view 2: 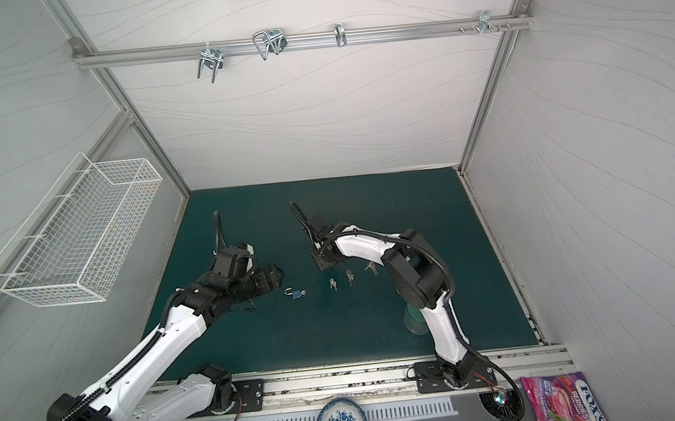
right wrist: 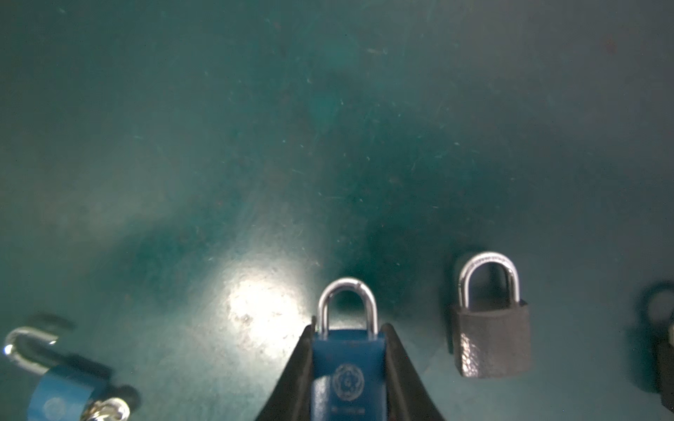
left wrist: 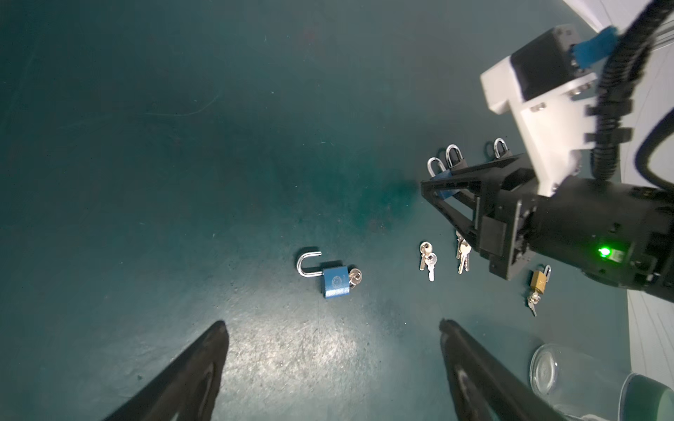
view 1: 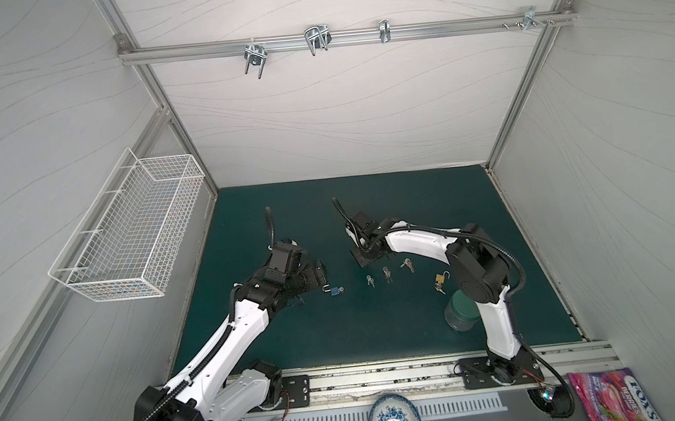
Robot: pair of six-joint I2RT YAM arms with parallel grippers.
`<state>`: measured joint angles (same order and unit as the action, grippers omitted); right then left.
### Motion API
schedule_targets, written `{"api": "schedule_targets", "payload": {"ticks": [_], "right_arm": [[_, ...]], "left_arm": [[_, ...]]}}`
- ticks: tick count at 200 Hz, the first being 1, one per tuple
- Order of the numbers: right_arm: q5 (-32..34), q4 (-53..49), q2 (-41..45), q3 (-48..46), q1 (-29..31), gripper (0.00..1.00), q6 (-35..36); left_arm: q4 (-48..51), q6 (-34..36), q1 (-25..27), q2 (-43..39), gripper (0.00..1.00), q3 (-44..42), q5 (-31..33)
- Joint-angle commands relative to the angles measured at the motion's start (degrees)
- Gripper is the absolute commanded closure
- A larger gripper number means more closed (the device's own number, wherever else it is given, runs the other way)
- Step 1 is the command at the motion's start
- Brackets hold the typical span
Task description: Lock with the key
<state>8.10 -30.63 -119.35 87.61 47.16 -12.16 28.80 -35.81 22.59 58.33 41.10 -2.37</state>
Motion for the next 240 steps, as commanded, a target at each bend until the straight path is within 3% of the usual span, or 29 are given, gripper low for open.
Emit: {"api": "schedule_targets", "payload": {"ticks": [1,60,128,180,225,240], "right_arm": [[0.76,-3.64,-1.55,1.72,-0.26,0.95,0.11],[0.27,-5.42,-3.26,2.91,-0.20,0.76,-0.07],[-0.50,-6.15,-4.58,3.24,-0.31,0.66,-0.04],[-2.07,-6.83,-1.01,4.63,-0.60,0.58,2.91],[-8.42,5.29,9.30,-7.42,0.32,0.57,8.45],[-11.80,11.98,11.72,-12.90,1.67,0.50,12.54]], "left_arm": [[-1.81,-0.58,-0.29,-0.12,0.09,0.78,-0.44],[-1.87,-0.29,-0.35,-0.31,0.09,0.33,-0.43],[-1.82,-0.07,-0.79,-0.55,0.10,-0.23,-0.20],[-3.11,0.15,-2.99,0.65,0.09,-1.06,-1.40],[-6.38,-1.95,-7.96,-0.32,0.11,-3.95,-5.93],[-8.24,-3.23,-10.29,-0.71,0.12,-5.76,-8.60]]}}
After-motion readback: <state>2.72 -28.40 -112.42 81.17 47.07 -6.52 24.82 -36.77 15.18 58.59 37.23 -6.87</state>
